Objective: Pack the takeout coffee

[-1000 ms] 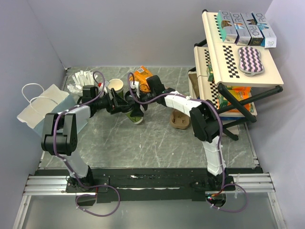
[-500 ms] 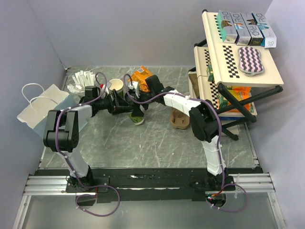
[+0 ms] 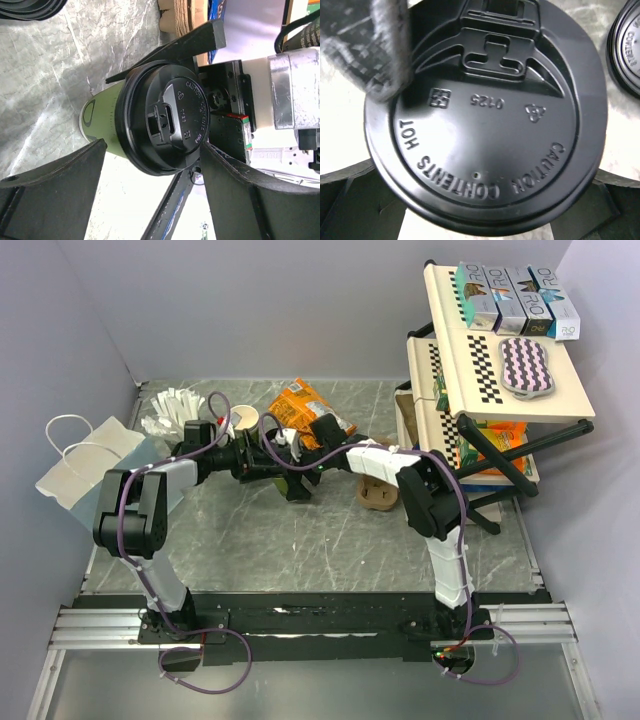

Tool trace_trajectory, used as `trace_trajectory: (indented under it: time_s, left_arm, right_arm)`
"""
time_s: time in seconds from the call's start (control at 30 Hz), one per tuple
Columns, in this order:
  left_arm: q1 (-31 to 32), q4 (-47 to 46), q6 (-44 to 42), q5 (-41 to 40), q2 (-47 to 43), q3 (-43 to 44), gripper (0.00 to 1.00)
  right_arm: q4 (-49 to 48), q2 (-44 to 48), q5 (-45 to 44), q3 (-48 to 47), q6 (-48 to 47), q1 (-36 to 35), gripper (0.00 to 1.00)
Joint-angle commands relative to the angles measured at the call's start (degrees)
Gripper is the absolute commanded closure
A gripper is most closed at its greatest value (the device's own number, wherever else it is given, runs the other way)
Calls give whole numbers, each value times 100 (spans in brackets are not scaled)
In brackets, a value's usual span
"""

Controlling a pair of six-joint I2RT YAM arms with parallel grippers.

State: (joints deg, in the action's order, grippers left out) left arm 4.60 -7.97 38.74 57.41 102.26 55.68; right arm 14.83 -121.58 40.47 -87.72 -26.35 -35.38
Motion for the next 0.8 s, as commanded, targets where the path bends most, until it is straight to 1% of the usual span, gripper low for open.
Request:
trace_trajectory:
  time_s: [0.0, 0.27, 0.4, 0.47, 0.5, 0.53, 0.6, 0.67, 0.7, 0.77]
  left_arm:
    - [58, -29, -60, 139, -109, 136, 19]
    - [94, 14, -68, 113, -276, 57, 19]
    - [94, 155, -121, -53, -434, 13, 17]
    - [85, 339, -130, -273, -610, -75, 17]
    - [85, 418, -60, -526, -793, -118, 16]
    - [50, 393, 36, -590, -900, -302, 16]
    - [6, 331, 351, -817, -1328, -522, 16]
    - [-29, 226, 476, -933, -1594, -839, 15]
    - [-29, 243, 433, -977, -1760, -909, 15]
    - [-29, 400, 292, -1144, -1815, -980, 15]
  right_arm:
    - [-244, 696, -101, 203, -116, 22, 0]
    - [2, 934, -179, 440, -257, 83, 0]
    - [169, 1022, -206, 502, -309, 127, 0]
    - [353, 1075, -223, 511, -362, 162, 0]
    - [415, 1101, -241, 519, -414, 171, 0]
    - [624, 1171, -241, 519, -450, 189, 0]
    - [793, 1294, -233, 615, -511, 250, 0]
    - [916, 1557, -224, 782, -564, 338, 0]
    - [916, 1654, -189, 983, -617, 364, 0]
    - [890, 1883, -180, 1178, -661, 408, 0]
